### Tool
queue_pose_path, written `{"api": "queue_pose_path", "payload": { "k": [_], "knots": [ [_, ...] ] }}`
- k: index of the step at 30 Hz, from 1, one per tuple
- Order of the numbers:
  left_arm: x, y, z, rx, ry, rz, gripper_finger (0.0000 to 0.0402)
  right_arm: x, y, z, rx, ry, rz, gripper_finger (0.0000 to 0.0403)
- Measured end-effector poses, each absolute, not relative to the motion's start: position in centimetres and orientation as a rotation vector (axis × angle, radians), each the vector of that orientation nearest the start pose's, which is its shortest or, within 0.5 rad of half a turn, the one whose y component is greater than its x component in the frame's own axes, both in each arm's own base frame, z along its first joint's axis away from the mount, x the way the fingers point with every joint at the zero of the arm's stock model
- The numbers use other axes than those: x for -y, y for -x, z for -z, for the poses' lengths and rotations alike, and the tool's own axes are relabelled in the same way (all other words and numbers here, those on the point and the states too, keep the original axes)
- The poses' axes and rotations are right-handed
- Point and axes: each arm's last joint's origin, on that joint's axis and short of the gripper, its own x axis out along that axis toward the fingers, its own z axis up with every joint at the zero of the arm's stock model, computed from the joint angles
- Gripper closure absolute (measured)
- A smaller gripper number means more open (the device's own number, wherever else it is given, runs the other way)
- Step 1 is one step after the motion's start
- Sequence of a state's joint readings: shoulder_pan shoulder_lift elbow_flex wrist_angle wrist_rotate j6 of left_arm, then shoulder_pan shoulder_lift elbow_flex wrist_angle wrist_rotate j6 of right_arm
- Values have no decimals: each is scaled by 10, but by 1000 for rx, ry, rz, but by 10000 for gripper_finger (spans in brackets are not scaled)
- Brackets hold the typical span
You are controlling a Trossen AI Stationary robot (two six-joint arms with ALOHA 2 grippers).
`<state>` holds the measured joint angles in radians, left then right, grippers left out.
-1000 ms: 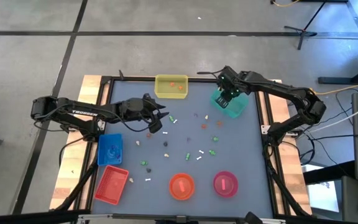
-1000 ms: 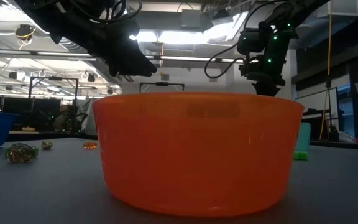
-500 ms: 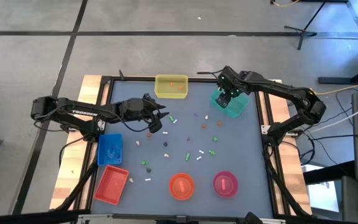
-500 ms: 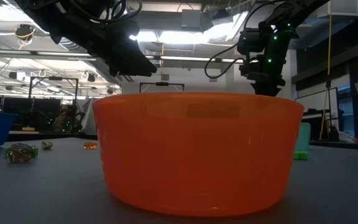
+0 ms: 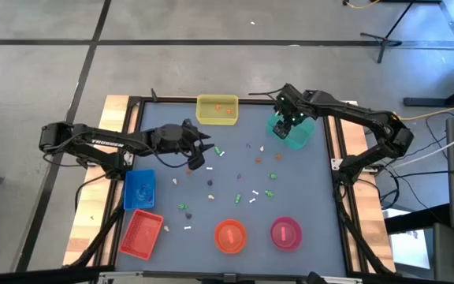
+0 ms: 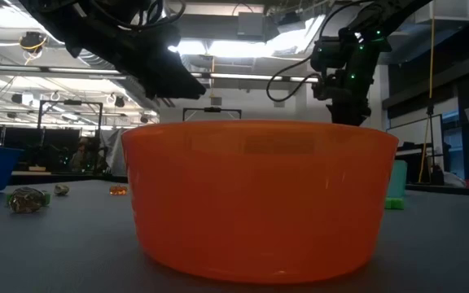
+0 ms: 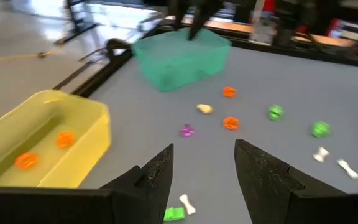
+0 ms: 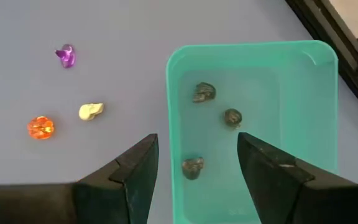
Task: Sort Halloween decoration
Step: Put the white bone toy into the orange bowl
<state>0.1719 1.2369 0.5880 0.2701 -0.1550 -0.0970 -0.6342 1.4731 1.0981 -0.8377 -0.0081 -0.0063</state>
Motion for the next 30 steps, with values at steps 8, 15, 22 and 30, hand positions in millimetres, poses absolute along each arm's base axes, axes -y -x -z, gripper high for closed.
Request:
{"api": "queue_pose_path", "payload": {
  "k": [8, 15, 22, 30],
  "knots": [
    [-45, -251, -217, -374, 61, -241, 247, 165, -225, -242, -1152, -384, 537, 184],
    [-53, -264, -231, -379, 65, -131, 247, 166, -227, -243, -1132, -377, 540, 184],
    [-70, -293, -241, -648, 36, -90, 247, 166, -227, -243, -1132, -377, 539, 184],
    [-78, -311, -220, -977, 81, -65, 247, 166, -227, -243, -1132, -378, 538, 185]
  ]
}}
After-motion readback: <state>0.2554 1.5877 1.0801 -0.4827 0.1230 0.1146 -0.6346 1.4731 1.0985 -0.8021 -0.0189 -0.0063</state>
